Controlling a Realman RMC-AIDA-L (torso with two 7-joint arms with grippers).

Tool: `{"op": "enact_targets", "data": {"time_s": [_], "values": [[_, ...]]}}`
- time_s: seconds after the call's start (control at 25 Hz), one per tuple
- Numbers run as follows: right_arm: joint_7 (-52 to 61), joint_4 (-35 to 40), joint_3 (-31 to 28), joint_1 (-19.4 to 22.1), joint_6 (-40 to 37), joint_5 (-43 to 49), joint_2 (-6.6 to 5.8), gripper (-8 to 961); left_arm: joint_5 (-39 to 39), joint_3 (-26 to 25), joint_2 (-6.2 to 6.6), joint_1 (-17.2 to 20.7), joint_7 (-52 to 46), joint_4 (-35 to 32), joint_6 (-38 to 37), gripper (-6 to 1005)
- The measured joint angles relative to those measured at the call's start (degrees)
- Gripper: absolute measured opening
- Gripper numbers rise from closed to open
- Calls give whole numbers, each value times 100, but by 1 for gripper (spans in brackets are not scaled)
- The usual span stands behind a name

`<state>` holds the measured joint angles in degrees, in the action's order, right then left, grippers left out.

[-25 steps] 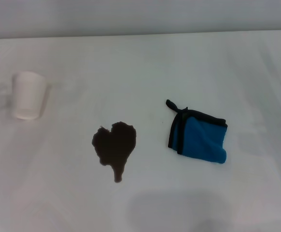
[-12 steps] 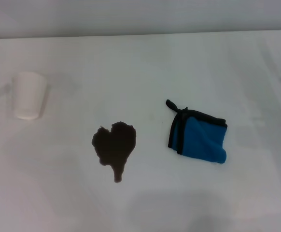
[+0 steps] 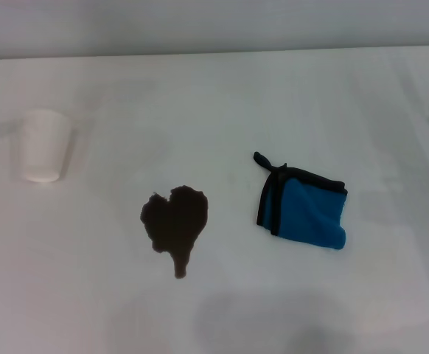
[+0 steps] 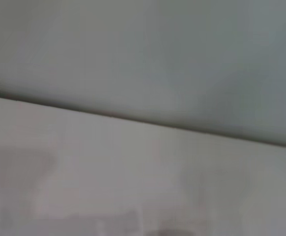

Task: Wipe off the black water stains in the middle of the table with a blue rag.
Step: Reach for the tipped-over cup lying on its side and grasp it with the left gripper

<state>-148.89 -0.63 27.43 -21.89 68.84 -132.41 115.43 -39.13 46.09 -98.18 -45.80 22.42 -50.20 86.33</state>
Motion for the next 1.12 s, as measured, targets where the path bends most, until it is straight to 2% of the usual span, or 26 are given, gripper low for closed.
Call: {"op": "enact_targets", "data": {"time_s": [0.12, 0.36, 0.56, 0.76, 1.12], "values": [[0, -11, -4, 0, -2, -2, 10, 858, 221, 29, -76, -213, 17, 214, 62, 891], [0, -39, -4, 6, -7, -4, 6, 858, 983, 54, -336, -489, 18, 437, 87, 891], [0, -49, -2, 27, -35, -4, 6, 858, 1169, 57, -531, -525, 19, 446, -37, 891], [0, -58, 0, 44, -102, -3, 14, 858, 1248, 155, -779, -467, 58, 559, -284, 890], [0, -45, 0, 60, -112, -3, 10, 858, 1302, 194, -921, -451, 130, 847, -661, 891]]}}
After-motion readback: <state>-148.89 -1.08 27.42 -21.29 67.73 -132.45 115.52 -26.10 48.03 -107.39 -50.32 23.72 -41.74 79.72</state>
